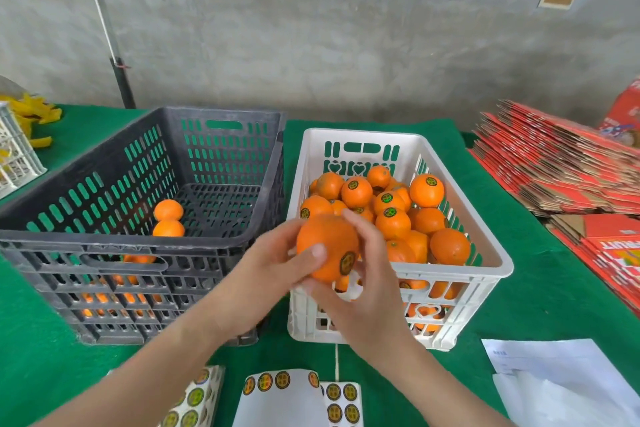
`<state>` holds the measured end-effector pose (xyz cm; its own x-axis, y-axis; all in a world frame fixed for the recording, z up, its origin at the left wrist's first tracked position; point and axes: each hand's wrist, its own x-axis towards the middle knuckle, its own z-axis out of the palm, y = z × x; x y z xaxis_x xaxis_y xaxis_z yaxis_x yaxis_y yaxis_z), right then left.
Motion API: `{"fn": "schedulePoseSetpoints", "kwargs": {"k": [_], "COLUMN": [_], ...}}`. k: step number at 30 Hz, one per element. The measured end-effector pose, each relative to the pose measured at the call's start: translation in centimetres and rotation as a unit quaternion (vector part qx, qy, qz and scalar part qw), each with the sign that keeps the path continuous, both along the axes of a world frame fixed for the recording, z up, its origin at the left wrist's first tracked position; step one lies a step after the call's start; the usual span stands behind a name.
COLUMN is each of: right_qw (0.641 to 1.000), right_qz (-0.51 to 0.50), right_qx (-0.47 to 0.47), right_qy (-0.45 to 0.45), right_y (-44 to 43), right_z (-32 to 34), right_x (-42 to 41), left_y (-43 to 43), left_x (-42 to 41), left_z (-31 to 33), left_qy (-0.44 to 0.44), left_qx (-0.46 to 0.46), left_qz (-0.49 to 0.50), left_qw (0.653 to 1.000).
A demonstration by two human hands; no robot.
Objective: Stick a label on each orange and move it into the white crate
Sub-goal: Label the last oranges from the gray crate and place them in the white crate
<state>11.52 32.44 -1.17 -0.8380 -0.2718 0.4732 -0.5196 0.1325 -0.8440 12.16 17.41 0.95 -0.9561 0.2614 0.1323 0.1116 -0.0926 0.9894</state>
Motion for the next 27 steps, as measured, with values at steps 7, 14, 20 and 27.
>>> {"fn": "schedulePoseSetpoints", "kwargs": {"k": [7, 14, 20, 27], "right_qw": [0.981, 0.921, 0.874, 0.949], "right_qz": [-0.176, -0.252, -0.254, -0.2], "right_qx": [0.074, 0.205, 0.329, 0.225], "right_qy": [-0.016, -0.217, -0.252, 0.095], "right_y": [0.4, 2.2, 0.3, -7.6], "right_z": [3.7, -0.1, -2.2, 3.2], "right_x": [-15.8, -30.2, -32.4, -26.0], "left_y": [-4.1, -4.5, -4.1, -10.6], "left_x": [-8.7, -9.7, -9.9, -11.8], "left_z": [2.8, 0.0, 0.3, 0.9], "left_qy": [0.032, 0.022, 0.03, -0.043], "left_qx": [-0.59, -0.608, -0.616, -0.494], "left_qz": [0.209, 0.238, 0.235, 0.209], "left_qw": [0.779, 0.757, 0.751, 0.843]}}
